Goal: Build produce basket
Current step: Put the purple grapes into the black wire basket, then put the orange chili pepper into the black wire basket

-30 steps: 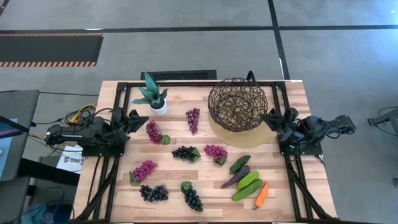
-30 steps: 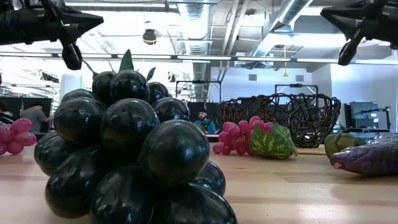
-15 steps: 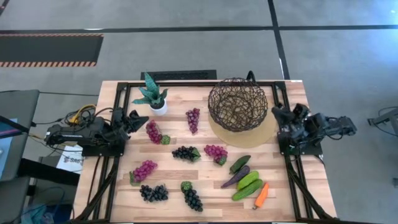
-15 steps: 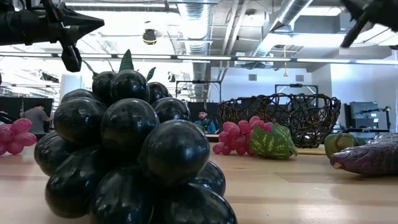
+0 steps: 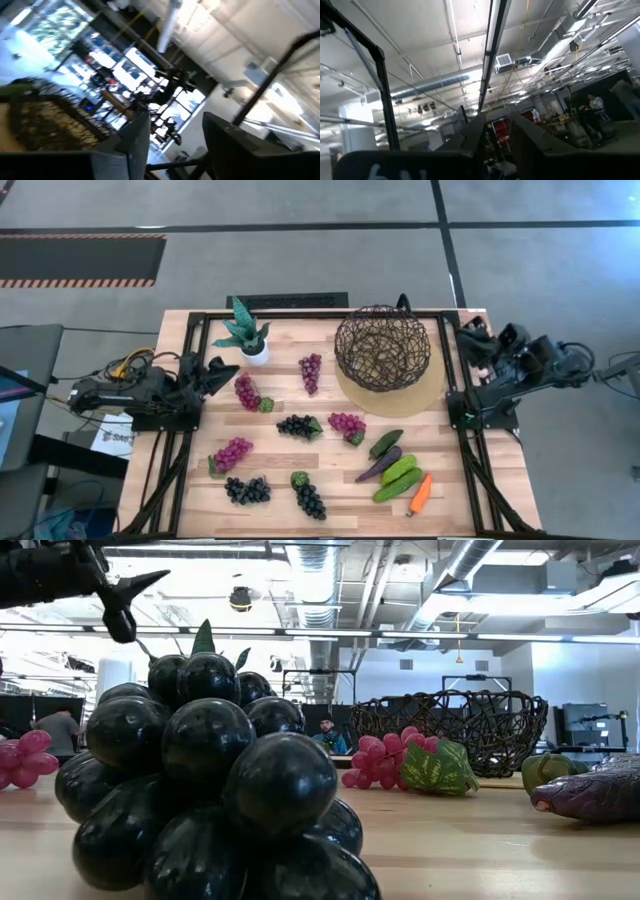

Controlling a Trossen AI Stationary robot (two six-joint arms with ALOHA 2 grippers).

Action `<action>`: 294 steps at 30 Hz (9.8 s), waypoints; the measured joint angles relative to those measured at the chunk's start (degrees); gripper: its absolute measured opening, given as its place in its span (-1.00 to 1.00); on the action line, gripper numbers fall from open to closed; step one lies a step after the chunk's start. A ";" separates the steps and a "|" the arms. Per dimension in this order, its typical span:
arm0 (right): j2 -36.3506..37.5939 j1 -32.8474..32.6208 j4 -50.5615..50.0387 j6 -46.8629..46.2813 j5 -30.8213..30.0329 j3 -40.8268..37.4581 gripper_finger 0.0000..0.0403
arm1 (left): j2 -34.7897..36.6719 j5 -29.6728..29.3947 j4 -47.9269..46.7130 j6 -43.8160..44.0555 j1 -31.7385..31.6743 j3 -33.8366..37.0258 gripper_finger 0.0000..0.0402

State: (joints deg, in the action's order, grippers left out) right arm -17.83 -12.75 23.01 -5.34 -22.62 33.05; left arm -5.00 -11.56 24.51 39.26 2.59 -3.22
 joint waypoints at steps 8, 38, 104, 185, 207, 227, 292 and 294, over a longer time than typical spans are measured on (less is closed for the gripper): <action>-13.34 0.02 -14.11 1.52 0.02 17.53 -0.28 | -13.51 5.17 -3.30 -11.80 0.02 -11.64 -0.18; -27.30 -4.55 -36.10 -1.65 0.25 40.55 -0.23 | -39.67 -0.79 -46.54 -16.11 -0.02 -40.06 -0.22; -89.37 0.85 -74.63 -65.41 22.80 43.24 -0.32 | -28.00 -8.30 -52.52 -23.54 -0.07 -42.12 -0.22; -52.65 21.45 -113.03 -44.58 -9.24 65.12 -0.92 | -28.15 -10.42 -53.76 -18.04 -0.07 -42.12 -0.23; -44.29 31.14 -72.08 -42.31 12.87 19.61 -0.92 | -28.13 -11.82 -55.19 -16.00 -0.07 -42.12 -0.23; -48.60 40.25 -60.60 -39.72 19.99 7.14 -0.93 | -28.62 -11.86 -55.95 -15.52 -0.07 -41.46 -0.23; -61.24 -28.65 -98.86 -128.89 22.78 40.70 -0.10 | -28.74 -11.38 -57.31 -14.75 -0.04 -41.46 -0.23; -64.59 -31.76 -96.24 -133.52 23.01 40.70 -0.10 | -28.74 -10.77 -57.29 -14.86 -0.07 -41.46 -0.23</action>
State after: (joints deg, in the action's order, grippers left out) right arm -82.42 -44.51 -73.23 -138.86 0.40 73.76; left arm -33.74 -22.33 -32.78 24.41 2.52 -44.69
